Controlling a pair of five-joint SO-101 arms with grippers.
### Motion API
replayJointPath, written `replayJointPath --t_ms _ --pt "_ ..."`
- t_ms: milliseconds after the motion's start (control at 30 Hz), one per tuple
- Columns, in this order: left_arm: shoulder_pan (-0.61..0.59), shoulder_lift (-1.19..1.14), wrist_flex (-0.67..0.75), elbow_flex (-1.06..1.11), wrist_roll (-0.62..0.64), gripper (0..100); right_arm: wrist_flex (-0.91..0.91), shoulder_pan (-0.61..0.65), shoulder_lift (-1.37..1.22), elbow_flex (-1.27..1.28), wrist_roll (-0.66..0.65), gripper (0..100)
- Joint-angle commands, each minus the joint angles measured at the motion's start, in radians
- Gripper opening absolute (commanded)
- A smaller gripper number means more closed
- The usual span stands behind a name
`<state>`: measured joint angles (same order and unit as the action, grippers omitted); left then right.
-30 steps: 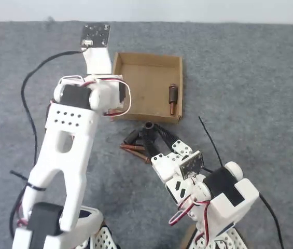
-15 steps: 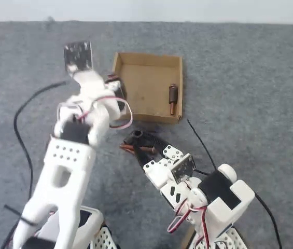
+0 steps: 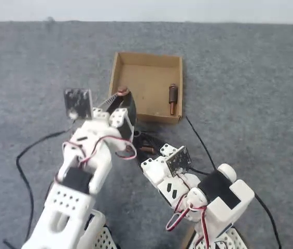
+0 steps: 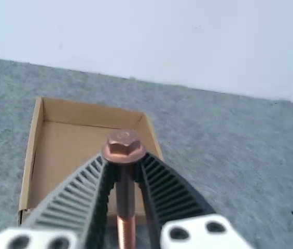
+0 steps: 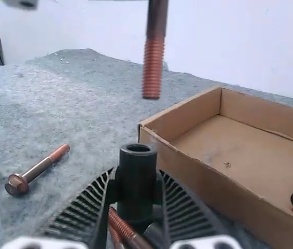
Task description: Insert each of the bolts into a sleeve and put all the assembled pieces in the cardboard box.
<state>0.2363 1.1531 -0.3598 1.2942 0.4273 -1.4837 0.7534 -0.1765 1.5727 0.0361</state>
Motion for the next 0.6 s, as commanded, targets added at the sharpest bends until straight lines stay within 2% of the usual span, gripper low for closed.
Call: replayJointPath --t_ms 0,133,300,433,567 --pt "0.023 0.193 0.034 0.056 0.006 1 0.002 0.010 0.001 -0.031 0.009 0.6" --pt "0.084 0.385 0.034 0.177 0.008 1 0.002 0.010 0.001 -0.025 0.009 0.6" --pt "0.094 0.575 -0.014 0.245 0.009 1 0.001 0.012 0.010 -0.014 0.009 0.6" --pt "0.094 0.638 -0.121 0.246 0.008 1 -0.001 0.012 0.010 -0.014 0.009 0.6" --pt "0.087 0.646 -0.135 0.249 0.008 1 -0.065 0.012 0.008 0.012 0.006 0.6"
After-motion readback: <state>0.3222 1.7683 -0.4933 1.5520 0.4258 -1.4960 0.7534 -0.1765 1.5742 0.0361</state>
